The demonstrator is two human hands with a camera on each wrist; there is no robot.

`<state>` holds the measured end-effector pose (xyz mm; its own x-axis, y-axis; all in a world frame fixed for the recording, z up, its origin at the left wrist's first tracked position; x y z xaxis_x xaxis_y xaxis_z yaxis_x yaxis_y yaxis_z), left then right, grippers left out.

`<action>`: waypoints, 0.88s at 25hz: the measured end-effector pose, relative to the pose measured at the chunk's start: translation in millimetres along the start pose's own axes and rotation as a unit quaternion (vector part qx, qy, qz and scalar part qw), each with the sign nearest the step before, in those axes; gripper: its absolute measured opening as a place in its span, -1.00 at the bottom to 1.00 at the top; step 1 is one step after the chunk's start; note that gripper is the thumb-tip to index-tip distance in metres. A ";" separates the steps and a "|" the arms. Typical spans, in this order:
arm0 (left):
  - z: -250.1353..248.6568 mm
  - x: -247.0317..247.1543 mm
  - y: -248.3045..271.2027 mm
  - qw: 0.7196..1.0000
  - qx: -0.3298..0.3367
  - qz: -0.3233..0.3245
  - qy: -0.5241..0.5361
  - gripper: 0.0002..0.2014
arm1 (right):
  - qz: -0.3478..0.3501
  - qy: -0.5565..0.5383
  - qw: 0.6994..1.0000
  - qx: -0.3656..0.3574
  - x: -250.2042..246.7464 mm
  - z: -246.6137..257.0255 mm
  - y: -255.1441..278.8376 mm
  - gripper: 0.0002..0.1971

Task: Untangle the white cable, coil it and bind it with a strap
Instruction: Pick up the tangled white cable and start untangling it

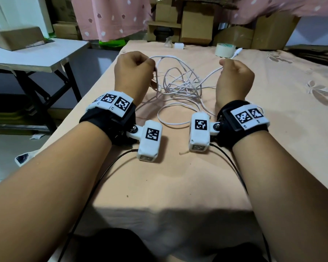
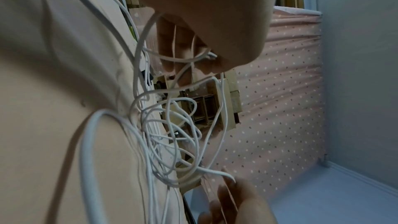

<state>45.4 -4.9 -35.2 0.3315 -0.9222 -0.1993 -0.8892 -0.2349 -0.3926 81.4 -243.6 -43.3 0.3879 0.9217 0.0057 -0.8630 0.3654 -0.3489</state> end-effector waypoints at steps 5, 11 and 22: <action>1.9 4.2 1.0 0.997 -0.029 0.058 -0.050 -0.78 | 0.076 -0.077 0.994 -0.004 10.0 1.4 2.7 -0.76; -12.1 17.7 13.5 0.984 -0.015 0.174 -0.033 -0.59 | 0.088 -0.169 0.982 0.001 15.0 5.2 4.0 -0.80; 5.1 0.7 -2.0 0.990 -0.017 0.036 -0.132 -0.61 | 0.187 -0.311 0.931 0.025 28.1 9.2 13.0 -0.73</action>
<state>49.0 -3.5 -39.1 0.3335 -0.8253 -0.4557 -0.9222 -0.1851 -0.3396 78.0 -211.7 -39.0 -0.1921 0.8769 0.4406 -0.9202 -0.0049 -0.3913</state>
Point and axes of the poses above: each hand's wrist, its own y-axis away from the middle knuckle, its own x-axis out of the palm, z = x × y, the point moved 5 cm from there along -y, towards the middle knuckle, and after that the axes turned 11 degrees about z, right-handed, at the moved point
